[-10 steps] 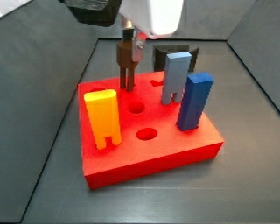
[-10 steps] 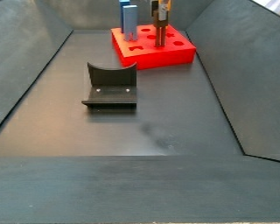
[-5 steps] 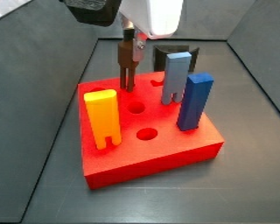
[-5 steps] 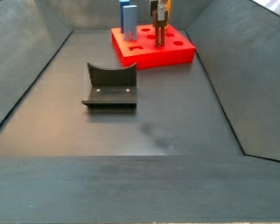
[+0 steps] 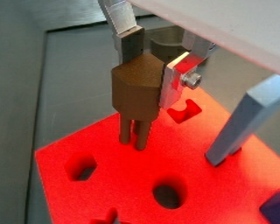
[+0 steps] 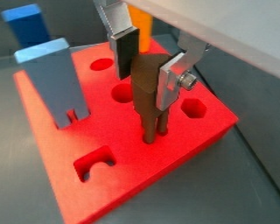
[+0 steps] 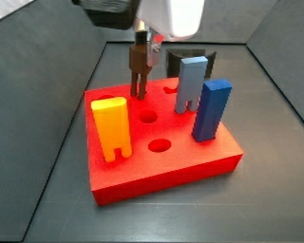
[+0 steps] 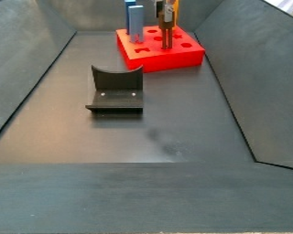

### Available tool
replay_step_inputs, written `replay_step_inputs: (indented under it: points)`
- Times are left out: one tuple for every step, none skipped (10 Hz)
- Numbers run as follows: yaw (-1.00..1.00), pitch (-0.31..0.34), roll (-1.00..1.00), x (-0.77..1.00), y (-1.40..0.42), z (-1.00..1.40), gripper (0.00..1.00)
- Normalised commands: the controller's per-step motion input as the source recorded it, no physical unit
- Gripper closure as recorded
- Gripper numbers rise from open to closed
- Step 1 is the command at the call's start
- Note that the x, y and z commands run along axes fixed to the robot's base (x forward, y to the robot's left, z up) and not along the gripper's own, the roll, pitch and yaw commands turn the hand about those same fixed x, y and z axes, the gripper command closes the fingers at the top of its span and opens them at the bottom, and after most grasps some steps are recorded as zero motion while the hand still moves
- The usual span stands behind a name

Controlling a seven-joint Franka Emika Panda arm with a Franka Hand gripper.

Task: Pick up the 3 prong object. Move up. Move to above the board. Insert the 3 prong object.
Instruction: Insert the 3 prong object.

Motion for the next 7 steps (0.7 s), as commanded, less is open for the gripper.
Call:
replay_step_inputs:
  points:
    - [0.39,-0.144,-0.01,0.00,0.00,-0.90,1.00]
    - [0.33,-0.173,0.00,-0.01,0.07,-0.89,1.00]
    - [0.17,-0.179,0.01,-0.11,0.02,-0.91,1.00]
    - [-0.70,0.000,0.05,0.25,0.03,-0.65,1.00]
    - [-0.88,0.000,0.00,0.20,0.09,-0.55,1.00]
    - [-0.91,0.000,0.00,0.16,0.05,-0.53,1.00]
    - [-0.63,0.000,0.00,0.00,0.00,-0.50,1.00]
